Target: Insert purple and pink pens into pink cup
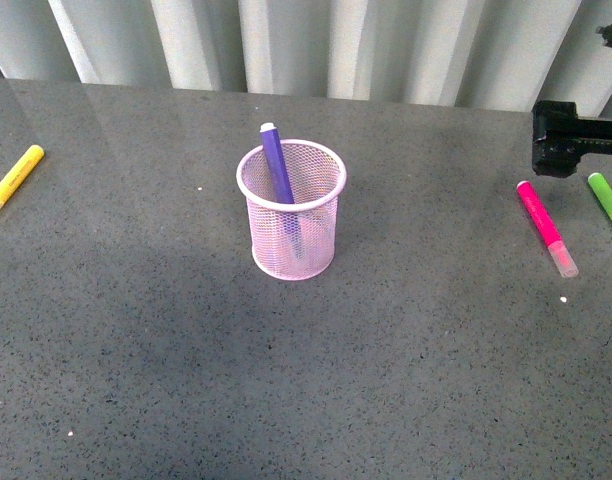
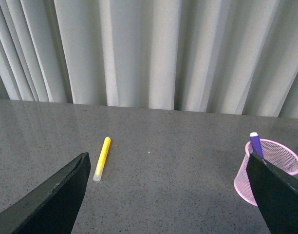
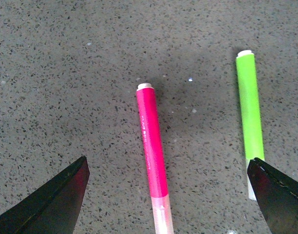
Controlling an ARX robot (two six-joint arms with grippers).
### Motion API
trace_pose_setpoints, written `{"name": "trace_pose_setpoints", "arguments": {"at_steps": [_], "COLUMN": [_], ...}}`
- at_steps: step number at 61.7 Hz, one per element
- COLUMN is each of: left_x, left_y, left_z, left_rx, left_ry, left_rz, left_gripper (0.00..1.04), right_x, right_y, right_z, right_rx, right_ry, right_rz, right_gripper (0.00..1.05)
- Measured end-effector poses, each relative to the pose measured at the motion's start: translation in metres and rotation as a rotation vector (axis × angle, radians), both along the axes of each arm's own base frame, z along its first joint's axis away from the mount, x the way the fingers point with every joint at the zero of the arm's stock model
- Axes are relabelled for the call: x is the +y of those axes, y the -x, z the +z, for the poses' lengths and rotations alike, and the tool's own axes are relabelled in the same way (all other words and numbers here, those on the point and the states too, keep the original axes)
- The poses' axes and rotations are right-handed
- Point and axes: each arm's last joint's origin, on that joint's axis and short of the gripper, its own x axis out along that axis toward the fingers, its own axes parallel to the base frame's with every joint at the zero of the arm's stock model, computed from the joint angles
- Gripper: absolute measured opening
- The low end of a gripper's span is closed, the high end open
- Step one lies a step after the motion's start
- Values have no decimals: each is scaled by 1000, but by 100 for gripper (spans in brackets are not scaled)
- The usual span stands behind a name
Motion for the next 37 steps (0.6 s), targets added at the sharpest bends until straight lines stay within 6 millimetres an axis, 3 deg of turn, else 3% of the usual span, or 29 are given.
{"name": "trace_pose_setpoints", "arguments": {"at_steps": [20, 37], "left_x": [0, 0], "left_y": [0, 0], "left_z": [0, 0], "left_rx": [0, 0], "left_ry": [0, 0], "left_rz": [0, 0], "left_gripper": [98, 98], "right_x": [19, 20], "right_y": [-15, -16], "right_z": [-15, -29], "right_rx": [17, 30], "right_ry": [-2, -6], "right_rz": [27, 11], "right_gripper": [98, 98]}}
